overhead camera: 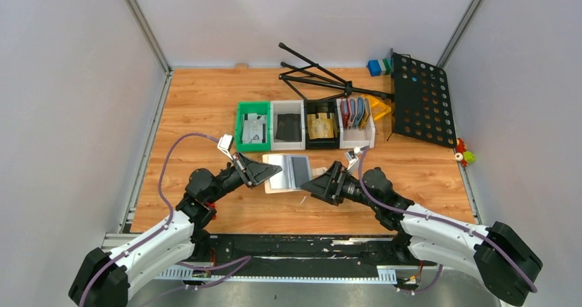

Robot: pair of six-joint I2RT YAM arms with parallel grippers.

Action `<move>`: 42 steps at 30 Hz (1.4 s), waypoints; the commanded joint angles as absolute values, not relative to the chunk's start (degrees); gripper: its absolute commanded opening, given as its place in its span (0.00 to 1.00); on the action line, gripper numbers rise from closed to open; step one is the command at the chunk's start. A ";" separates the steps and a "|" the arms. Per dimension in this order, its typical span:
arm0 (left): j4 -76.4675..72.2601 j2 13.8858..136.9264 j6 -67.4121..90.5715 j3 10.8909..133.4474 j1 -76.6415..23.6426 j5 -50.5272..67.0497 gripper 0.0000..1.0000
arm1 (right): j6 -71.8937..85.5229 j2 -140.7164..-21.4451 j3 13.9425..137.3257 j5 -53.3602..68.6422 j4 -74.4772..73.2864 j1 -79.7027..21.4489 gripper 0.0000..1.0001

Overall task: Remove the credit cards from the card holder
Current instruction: Remove the credit card from the card holder.

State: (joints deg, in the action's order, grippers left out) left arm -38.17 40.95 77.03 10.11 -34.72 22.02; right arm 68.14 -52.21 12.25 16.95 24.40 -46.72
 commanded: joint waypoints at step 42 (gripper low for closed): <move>-34.57 43.15 67.10 13.65 -34.57 27.96 0.05 | 56.70 -41.57 17.88 22.35 28.08 -44.95 0.00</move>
State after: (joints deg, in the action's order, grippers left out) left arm -38.63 43.59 71.92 11.51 -34.41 28.10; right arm 59.88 -41.58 15.05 20.56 26.30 -45.08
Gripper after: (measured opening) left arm 0.020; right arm 0.118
